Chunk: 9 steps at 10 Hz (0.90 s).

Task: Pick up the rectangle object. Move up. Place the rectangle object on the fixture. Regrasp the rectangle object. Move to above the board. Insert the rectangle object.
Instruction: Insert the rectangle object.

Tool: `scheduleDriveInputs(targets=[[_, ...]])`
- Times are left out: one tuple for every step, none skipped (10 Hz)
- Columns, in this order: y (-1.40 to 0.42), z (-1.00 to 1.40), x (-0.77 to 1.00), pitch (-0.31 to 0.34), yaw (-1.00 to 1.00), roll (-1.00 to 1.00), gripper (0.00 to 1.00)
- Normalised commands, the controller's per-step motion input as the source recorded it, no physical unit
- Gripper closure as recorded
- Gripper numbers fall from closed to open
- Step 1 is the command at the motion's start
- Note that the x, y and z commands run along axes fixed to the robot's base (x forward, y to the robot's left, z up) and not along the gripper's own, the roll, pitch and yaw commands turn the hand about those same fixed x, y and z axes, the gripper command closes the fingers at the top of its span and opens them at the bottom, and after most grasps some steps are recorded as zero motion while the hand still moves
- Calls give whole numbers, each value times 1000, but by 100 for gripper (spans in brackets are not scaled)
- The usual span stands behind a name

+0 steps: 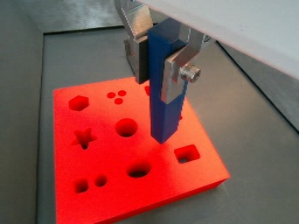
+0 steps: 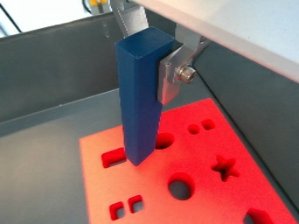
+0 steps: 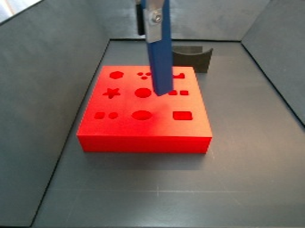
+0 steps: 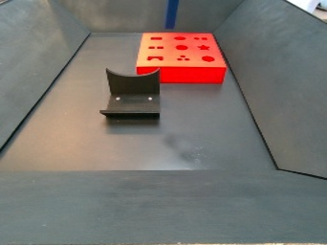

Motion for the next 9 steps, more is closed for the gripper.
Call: scheduleDriveInputs(targets=[[0,0,514,307,-260,0,100],[0,0,297,244,-503,0,100],[0,0,294,219,-534,0,100],[0,0,620,246,-254,0,100],[-80,9,446,221,-17,37,100],[-43,0,0,10,0,46,100],[0,0,-9,0,-123,0,100],[0,0,220,36,-717,1,100],[60,189,294,120,-603,0,100]])
